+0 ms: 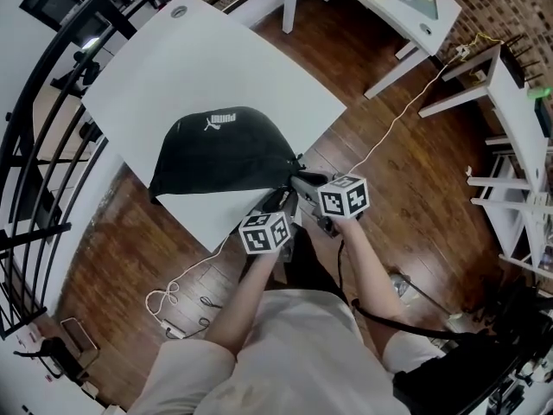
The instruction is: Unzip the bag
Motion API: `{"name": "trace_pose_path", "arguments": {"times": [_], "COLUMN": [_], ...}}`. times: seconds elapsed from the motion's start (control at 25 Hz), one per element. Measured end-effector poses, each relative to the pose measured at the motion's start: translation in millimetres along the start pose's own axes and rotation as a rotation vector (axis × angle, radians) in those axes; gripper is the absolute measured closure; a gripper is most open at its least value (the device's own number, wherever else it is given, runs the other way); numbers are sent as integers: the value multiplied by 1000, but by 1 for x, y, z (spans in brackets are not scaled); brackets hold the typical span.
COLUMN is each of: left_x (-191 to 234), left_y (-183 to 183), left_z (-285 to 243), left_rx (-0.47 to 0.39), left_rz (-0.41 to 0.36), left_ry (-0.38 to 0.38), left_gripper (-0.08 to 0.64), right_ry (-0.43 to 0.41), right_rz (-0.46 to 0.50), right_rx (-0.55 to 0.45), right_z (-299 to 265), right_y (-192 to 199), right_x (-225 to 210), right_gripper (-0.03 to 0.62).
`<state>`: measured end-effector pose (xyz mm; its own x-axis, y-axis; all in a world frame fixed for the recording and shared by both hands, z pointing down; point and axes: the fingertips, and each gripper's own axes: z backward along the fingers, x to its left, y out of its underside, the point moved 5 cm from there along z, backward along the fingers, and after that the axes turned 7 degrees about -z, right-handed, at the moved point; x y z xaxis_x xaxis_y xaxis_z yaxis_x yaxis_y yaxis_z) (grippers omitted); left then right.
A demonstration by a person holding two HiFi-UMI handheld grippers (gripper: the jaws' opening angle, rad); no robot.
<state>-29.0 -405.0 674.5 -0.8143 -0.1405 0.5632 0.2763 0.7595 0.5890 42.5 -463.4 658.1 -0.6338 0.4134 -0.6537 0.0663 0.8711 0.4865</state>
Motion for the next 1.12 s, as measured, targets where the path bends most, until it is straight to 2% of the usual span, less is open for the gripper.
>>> {"name": "trace_pose_path", "arguments": {"times": [0.08,0.16,0.24,0.4,0.68,0.92,1.12], "left_x": [4,8,10,18,31,72,127], "left_y": [-2,-4,-5,-5,-7,-8,-16], "left_z": [-2,-2,0,10,30,57,97], "left_rx": [0,-4,0,10,45,72,76], "left_rz": [59,103,96,-7,-209,-248,-289], "left_ry": [-18,-30,-47,-94,-104,-162,-262], "left_gripper": [506,532,535,538,538,538,538], "right_ry": [6,6,9,28,38,60,88], "right_rz": [2,-1,-7,-22,-59,-72,-71], "right_rx": [-3,-7,-12,-26,-49,-61,-68], "right_z": [0,1,2,1,2,1,1], "right_y": [-1,-2,-2,-3,0,1,1], "right_x": [1,2,1,-3,-6,-8,-10], "right_gripper": [535,535,535,535,535,535,537]}}
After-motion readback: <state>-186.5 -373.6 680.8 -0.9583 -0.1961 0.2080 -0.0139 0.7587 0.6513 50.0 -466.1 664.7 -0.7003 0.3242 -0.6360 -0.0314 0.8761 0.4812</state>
